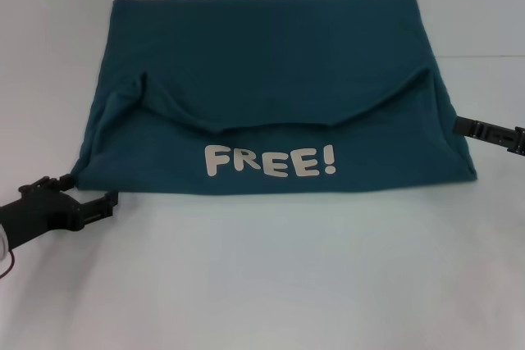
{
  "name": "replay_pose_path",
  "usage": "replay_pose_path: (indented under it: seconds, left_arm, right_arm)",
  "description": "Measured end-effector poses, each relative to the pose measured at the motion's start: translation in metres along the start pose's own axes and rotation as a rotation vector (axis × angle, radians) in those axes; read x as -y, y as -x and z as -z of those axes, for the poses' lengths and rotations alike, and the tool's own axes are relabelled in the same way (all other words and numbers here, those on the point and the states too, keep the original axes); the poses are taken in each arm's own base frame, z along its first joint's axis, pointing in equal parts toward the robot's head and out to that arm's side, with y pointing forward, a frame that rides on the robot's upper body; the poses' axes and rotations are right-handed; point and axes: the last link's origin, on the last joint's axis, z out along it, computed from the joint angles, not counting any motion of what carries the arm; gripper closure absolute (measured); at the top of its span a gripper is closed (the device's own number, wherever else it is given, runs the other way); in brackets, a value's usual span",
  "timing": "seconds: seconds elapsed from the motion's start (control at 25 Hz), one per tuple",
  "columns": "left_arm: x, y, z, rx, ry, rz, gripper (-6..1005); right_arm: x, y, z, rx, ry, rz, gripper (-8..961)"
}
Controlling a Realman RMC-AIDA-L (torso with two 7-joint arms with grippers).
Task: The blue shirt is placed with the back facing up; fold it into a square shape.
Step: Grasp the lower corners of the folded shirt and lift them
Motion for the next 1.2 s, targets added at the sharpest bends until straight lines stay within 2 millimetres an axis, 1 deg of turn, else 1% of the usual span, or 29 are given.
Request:
replay_pose_path:
  seconds: [0.2, 0.76, 0.88, 1.08, 1.2]
  left_arm:
    - [-0.0042, -0.001, -0.0021, -0.001, 0.019, -0.007, 110]
    - [-0.0048, -0.0033, -0.004, 0.003, 0.023, -0.008, 117]
    - [-0.005, -0.0032, -0.0039, 0.003, 0.025, -0.008, 284]
    - [-0.0044, -0.0034, -0.0044, 0.004, 0.019, -0.007, 519]
    - [-0.0041, -0.0045, -0.0051, 0.003, 0.017, -0.002, 635]
  right_arm:
    - [0.0002, 0.0, 0.0, 0.0, -0.002, 0.002, 189]
    - [0.0014, -0.001, -0.0001, 0.002, -0.01, 0.004, 188]
    - [0.0016, -0.0009, -0.0002, 0.002, -0.011, 0.004, 189]
    - [0.0018, -0.0012, 0.0001, 0.002, -0.012, 0.004, 188]
    - [0.0021, -0.0018, 0.0006, 0.002, -0.013, 0.004, 188]
